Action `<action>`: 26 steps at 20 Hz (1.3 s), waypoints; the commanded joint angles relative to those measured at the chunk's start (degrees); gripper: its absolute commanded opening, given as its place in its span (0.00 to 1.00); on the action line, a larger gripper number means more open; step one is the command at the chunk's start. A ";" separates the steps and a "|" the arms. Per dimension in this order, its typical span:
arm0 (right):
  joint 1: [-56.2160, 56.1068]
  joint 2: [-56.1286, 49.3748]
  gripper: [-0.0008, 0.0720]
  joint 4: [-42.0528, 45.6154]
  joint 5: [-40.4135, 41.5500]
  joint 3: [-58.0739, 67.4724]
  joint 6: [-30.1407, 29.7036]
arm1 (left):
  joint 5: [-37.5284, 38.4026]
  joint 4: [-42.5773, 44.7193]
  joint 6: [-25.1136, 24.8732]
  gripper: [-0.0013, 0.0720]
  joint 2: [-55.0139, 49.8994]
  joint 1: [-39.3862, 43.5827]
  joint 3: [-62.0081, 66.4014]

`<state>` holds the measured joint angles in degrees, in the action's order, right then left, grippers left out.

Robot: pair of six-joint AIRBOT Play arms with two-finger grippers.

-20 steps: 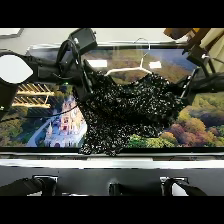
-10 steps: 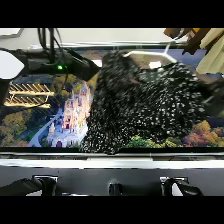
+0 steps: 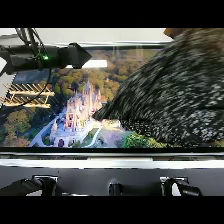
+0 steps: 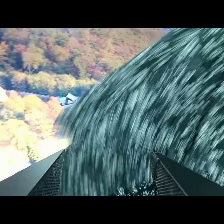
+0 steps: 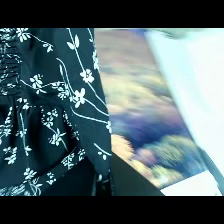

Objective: Fold the clothes and pants, and hang the long-sleeved shirts on hangers.

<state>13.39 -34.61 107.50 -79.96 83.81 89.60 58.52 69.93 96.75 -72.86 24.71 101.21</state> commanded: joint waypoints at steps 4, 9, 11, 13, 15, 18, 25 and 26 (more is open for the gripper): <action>0.00 -1.62 0.05 31.56 -7.76 3.56 14.82 | 0.11 -0.48 1.07 0.86 0.13 0.37 0.02; 0.00 -9.86 0.05 45.11 -4.17 3.54 17.81 | 0.11 -0.50 1.07 0.86 -0.20 0.39 0.02; 0.07 -13.99 0.05 49.96 0.24 3.56 21.11 | 0.09 -0.48 1.03 0.86 -0.42 0.37 0.02; 0.07 -17.38 0.05 53.51 4.90 3.89 27.12 | 0.11 -0.48 1.03 0.86 -0.68 0.37 0.02; 0.07 -20.44 0.05 58.27 8.44 6.03 33.51 | 0.13 -0.48 1.03 0.86 -0.98 0.37 0.02; 2.80 -25.16 0.05 60.37 11.78 11.61 37.77 | 0.11 -0.48 1.03 0.85 -1.81 0.37 0.02; 18.23 -30.47 0.05 54.60 19.87 21.35 39.04 | 0.11 -0.50 1.05 0.84 -3.54 0.39 0.02; 20.15 -30.64 0.05 54.58 20.37 21.35 40.02 | 0.13 -0.50 1.03 0.84 -3.58 0.39 0.02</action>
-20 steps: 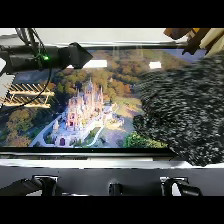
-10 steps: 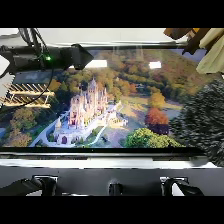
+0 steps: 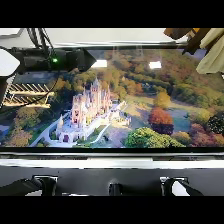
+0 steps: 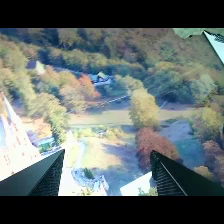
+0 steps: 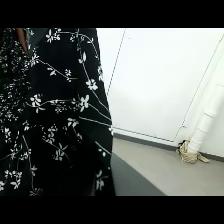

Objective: Fold the clothes and pants, and hang the long-sleeved shirts on hangers.

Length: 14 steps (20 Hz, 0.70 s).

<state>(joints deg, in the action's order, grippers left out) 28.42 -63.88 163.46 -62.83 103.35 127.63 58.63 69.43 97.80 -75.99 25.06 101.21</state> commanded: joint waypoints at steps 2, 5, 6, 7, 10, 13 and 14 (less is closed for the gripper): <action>9.60 -1.68 0.05 -1.88 4.79 1.81 5.18 | 0.02 0.02 -0.07 0.84 -0.46 0.04 0.02; 16.44 -2.62 0.05 -7.28 8.11 1.81 6.34 | 0.00 0.02 -0.04 0.84 -0.48 0.04 0.02; 18.14 -2.82 0.05 -9.20 8.59 1.81 6.34 | 0.02 0.02 -0.04 0.84 -0.48 0.04 0.02; 19.30 -2.80 0.05 -10.58 9.33 1.81 6.34 | 0.02 0.02 -0.02 0.84 -0.48 0.04 0.02; 19.56 -3.58 0.05 -11.19 10.73 1.79 6.32 | 0.02 0.02 0.00 0.84 -0.48 0.04 0.02; 19.61 -4.70 0.05 -11.50 9.62 1.79 5.86 | 0.04 0.00 0.04 0.84 -0.46 0.04 0.02; 19.58 -4.87 0.06 -11.54 9.01 1.79 5.09 | 0.04 0.00 0.02 0.84 -0.46 0.20 0.02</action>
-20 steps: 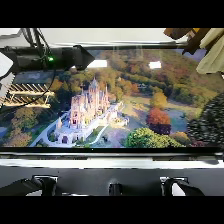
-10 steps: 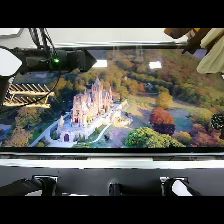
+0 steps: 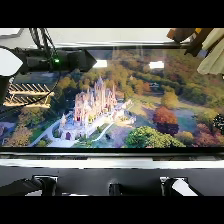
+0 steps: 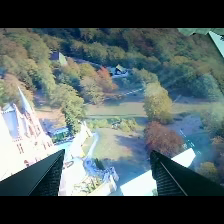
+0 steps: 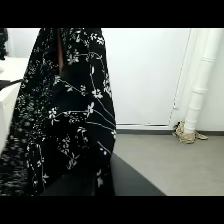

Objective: Fold the clothes and pants, and hang the long-sleeved shirts on hangers.

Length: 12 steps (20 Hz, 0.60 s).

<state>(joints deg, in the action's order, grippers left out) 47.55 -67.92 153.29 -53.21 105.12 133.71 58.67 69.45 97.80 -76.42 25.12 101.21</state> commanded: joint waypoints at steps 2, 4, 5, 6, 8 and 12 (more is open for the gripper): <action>0.46 -0.90 0.06 -1.40 -2.29 0.02 -1.09 | -0.02 -0.02 0.00 0.84 -0.07 0.48 0.02; 0.46 -0.61 0.17 -2.51 -3.82 0.02 -1.09 | -0.02 0.00 0.00 0.84 -0.04 0.68 0.02; 0.46 -0.15 0.36 -4.22 -4.59 0.02 -1.09 | -0.02 0.00 0.00 0.84 -0.04 0.68 0.02; 0.46 0.61 0.57 -5.97 -5.49 0.02 -1.09 | -0.04 0.00 0.00 0.84 -0.02 0.68 0.02; 0.42 2.89 0.75 -8.81 -7.08 0.02 -1.42 | -0.07 0.00 0.02 0.86 -0.02 0.68 0.02; 0.42 12.00 0.92 -10.38 -7.19 0.02 -4.09 | -0.07 1.01 2.82 0.86 0.63 0.17 0.04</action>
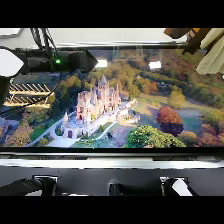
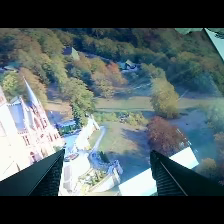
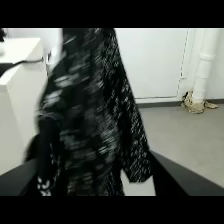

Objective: Fold the clothes and pants, and hang the long-sleeved shirts on hangers.

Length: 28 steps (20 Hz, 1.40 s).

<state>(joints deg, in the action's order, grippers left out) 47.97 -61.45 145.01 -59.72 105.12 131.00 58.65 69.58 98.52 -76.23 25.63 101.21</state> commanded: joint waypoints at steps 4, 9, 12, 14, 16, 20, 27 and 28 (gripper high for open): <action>0.00 15.12 0.90 -10.95 13.77 0.02 2.27 | 0.00 11.08 7.15 0.85 4.07 -2.47 0.02; -0.02 12.96 0.84 -68.54 25.86 0.02 -25.31 | 1.53 15.96 8.04 0.83 7.63 -5.90 0.02; -2.97 6.62 0.72 -95.56 14.29 0.02 -45.92 | 4.87 16.02 8.00 0.70 7.82 -6.60 -0.04; -12.41 1.53 0.61 -92.35 4.59 0.02 -51.41 | 5.90 17.16 7.98 0.11 7.74 -6.60 -1.14; -23.91 -4.04 0.29 -83.84 -3.91 -0.04 -52.87 | 5.88 17.97 7.96 0.05 7.74 -6.60 -3.30; -42.29 -12.85 0.06 -65.57 -15.21 -1.16 -54.95 | 6.03 18.80 0.66 0.05 8.04 -6.47 -8.85; -50.95 -13.31 0.06 -60.50 -14.32 -14.71 -56.43 | 2.23 27.98 -1.25 0.05 9.92 -6.62 -18.71; -50.95 -13.33 0.06 -60.43 -14.99 -15.23 -56.46 | 1.73 28.20 -1.25 0.05 9.92 -6.62 -18.69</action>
<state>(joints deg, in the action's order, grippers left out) -1.21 -74.37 82.85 -72.97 93.49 75.42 62.50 94.39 97.89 -66.63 19.07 84.33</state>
